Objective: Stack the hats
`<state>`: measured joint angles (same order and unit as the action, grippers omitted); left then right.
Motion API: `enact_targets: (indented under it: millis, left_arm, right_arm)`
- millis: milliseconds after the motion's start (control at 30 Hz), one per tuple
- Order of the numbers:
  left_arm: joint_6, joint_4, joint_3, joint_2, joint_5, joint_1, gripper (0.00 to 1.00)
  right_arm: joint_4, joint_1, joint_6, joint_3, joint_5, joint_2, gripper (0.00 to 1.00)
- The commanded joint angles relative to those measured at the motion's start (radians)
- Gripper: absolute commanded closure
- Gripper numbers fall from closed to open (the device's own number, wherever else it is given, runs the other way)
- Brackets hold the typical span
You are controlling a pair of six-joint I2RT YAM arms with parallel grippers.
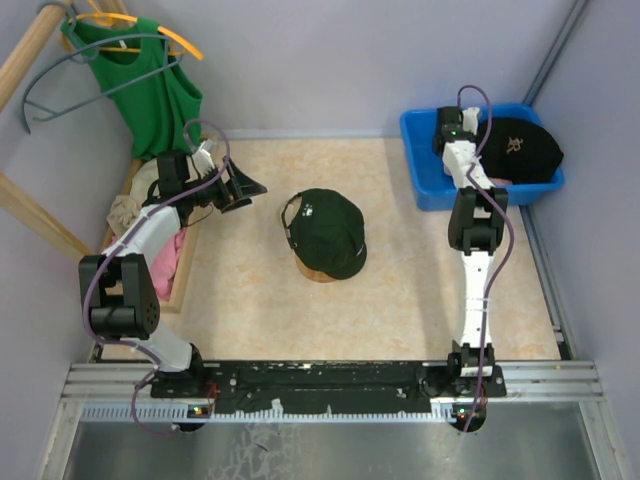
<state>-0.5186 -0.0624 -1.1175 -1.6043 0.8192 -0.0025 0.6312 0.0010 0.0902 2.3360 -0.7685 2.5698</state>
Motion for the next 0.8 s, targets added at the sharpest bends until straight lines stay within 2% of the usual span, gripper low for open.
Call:
enact_targets:
  millis: [0, 267, 600, 700, 733, 767]
  left_arm:
    - [0.009, 0.004, -0.011, 0.035, 0.013, 0.008, 0.03]
    - [-0.046, 0.06, -0.043, 0.05, 0.037, 0.009, 0.04]
    - [-0.182, 0.203, -0.038, 0.126, 0.115, 0.007, 0.03]
    - [-0.191, 0.213, -0.037, 0.146, 0.127, 0.005, 0.03]
    - [-0.193, 0.216, -0.035, 0.15, 0.133, 0.004, 0.03]
    - [-0.194, 0.217, -0.034, 0.155, 0.139, 0.003, 0.03]
  right_arm:
    - [-0.075, -0.017, -0.003, -0.02, 0.059, -0.209, 1.0]
    - [-0.064, 0.024, -0.029, -0.05, 0.168, -0.451, 1.0]
    - [-0.007, 0.024, 0.104, -0.133, 0.574, -0.691, 1.0]
    - [0.015, 0.022, 0.115, -0.159, 0.606, -0.725, 1.0]
    - [0.038, 0.023, 0.103, -0.159, 0.61, -0.724, 0.99]
    - [0.076, 0.021, 0.098, -0.146, 0.602, -0.715, 0.84]
